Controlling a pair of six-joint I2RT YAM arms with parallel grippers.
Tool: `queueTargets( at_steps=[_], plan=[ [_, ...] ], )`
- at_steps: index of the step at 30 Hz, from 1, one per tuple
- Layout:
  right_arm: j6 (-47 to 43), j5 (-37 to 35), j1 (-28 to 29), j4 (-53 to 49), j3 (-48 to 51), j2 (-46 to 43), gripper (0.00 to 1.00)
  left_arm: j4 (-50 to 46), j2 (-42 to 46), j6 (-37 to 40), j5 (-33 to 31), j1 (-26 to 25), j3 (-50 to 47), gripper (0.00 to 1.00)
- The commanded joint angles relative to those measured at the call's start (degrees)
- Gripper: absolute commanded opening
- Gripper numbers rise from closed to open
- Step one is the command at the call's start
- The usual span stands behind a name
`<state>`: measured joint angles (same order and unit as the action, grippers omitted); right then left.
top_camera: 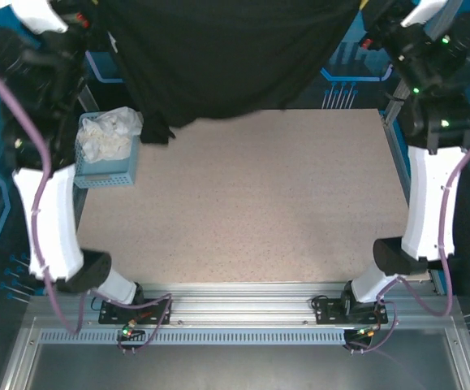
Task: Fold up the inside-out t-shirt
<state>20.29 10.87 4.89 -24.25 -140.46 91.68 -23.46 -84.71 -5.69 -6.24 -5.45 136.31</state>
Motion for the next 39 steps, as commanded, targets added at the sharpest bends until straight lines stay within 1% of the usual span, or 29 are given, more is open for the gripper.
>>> queueTargets(
  at_steps=[1,3,4,6,7,9,10,12,14,17,20,22,25,27,28,29,30,31,33,34,37,39],
  plan=[
    [-2.2,0.2,0.8,-2.2,8.3,-4.1,0.00,5.2,7.5,-1.5,5.1,0.5,-13.2,0.00],
    [-3.2,-0.9,0.8,-2.1,17.5,-9.3,0.00,5.8,13.4,-3.4,7.6,0.4,-22.3,0.00],
    [-3.6,-1.8,0.8,-1.9,23.2,-12.5,0.00,6.1,17.1,-5.0,9.0,0.3,-28.6,0.00],
    [-4.0,-3.8,0.7,-1.6,34.7,-18.5,0.00,8.8,24.2,-9.2,11.4,-0.7,-42.8,0.00],
    [-4.0,-4.9,0.6,-1.0,41.4,-21.9,0.00,10.7,27.7,-11.4,12.6,-2.0,-51.2,0.00],
    [-3.6,-7.1,0.2,-0.6,52.8,-27.4,0.00,13.1,34.1,-14.3,13.6,-6.2,-65.9,0.00],
    [-3.4,-7.7,-0.3,-0.9,58.1,-29.6,0.00,13.4,36.7,-14.4,14.0,-9.1,-72.6,0.00],
    [-2.9,-8.6,-0.7,-1.0,67.2,-32.6,0.00,12.2,40.4,-14.7,12.4,-14.8,-83.8,0.00],
    [-2.1,-8.2,-1.1,-0.3,75.4,-33.7,0.00,12.3,41.8,-14.9,10.2,-20.1,-94.3,0.00],
    [-1.2,-6.8,-1.1,1.5,83.8,-33.4,0.00,14.4,39.2,-16.7,9.2,-24.7,-103.9,0.00],
    [-1.3,-7.2,-1.2,2.5,88.8,-32.7,0.00,18.0,35.3,-17.0,9.1,-29.0,-109.4,0.00],
    [-1.5,-7.7,-1.2,2.6,91.2,-32.1,0.00,19.8,32.3,-17.2,9.6,-31.5,-111.4,0.00],
    [-1.4,-7.7,-1.4,3.1,93.0,-30.9,0.00,19.8,27.3,-16.1,9.2,-34.9,-112.0,0.01],
    [-1.5,-7.7,-1.4,3.0,93.0,-29.9,0.00,19.3,25.2,-15.5,8.6,-36.3,-111.5,0.05],
    [-1.6,-7.3,-1.5,3.1,92.7,-29.4,0.00,19.2,24.5,-14.8,8.4,-36.7,-111.3,0.10],
    [-1.7,-7.1,-1.5,3.2,92.3,-29.1,0.00,19.1,24.3,-14.1,8.0,-37.0,-111.1,0.18],
    [-1.9,-6.5,-1.5,3.0,91.7,-28.7,0.00,18.9,24.4,-13.3,7.1,-37.2,-110.7,0.30],
    [-2.0,-6.1,-1.5,2.7,91.0,-28.4,0.00,18.8,24.9,-12.6,6.3,-37.4,-110.4,0.38],
    [-2.4,-5.5,-1.5,1.7,90.4,-28.0,0.00,19.8,26.3,-11.1,4.1,-37.7,-110.3,0.50],
    [-2.6,-5.3,-1.5,1.1,88.3,-27.9,0.00,20.4,27.0,-10.2,2.5,-38.0,-110.1,0.54],
    [-3.1,-3.5,-1.9,-0.6,86.3,-28.5,0.00,23.0,27.2,-7.0,-1.3,-39.2,-108.0,0.64],
    [-2.8,-1.2,-2.2,-1.6,85.1,-29.2,0.00,24.9,25.4,-5.3,-2.1,-39.6,-105.8,0.67]
  ],
)
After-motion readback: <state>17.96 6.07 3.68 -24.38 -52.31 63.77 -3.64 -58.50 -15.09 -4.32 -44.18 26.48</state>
